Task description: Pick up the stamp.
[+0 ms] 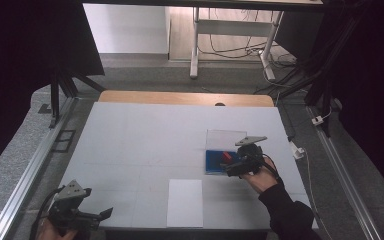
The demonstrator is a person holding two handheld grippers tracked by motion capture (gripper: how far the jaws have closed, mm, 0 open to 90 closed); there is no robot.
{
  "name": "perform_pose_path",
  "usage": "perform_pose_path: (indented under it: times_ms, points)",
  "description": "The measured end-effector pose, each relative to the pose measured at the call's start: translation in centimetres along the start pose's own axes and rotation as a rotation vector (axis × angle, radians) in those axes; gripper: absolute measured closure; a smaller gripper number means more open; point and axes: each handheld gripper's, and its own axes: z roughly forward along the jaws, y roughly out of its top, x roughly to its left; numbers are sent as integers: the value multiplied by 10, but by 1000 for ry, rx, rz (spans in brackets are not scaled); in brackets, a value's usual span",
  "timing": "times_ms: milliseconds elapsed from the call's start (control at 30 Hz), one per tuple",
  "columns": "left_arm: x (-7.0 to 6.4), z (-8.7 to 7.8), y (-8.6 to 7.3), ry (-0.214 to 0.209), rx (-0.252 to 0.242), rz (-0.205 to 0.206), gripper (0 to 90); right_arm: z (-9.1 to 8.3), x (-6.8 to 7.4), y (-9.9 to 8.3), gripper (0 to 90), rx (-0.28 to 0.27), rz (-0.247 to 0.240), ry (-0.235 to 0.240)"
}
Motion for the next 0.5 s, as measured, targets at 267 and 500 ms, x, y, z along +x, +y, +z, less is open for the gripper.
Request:
perform_pose_path:
  times_ms: [267,500]
  points:
    - [0,0,0,-1,0,2,8,14,-1,6,0,38,-19,-21]
    - [-2,0,0,1,2,16,8,23,-2,10,10,52,-14,-40]
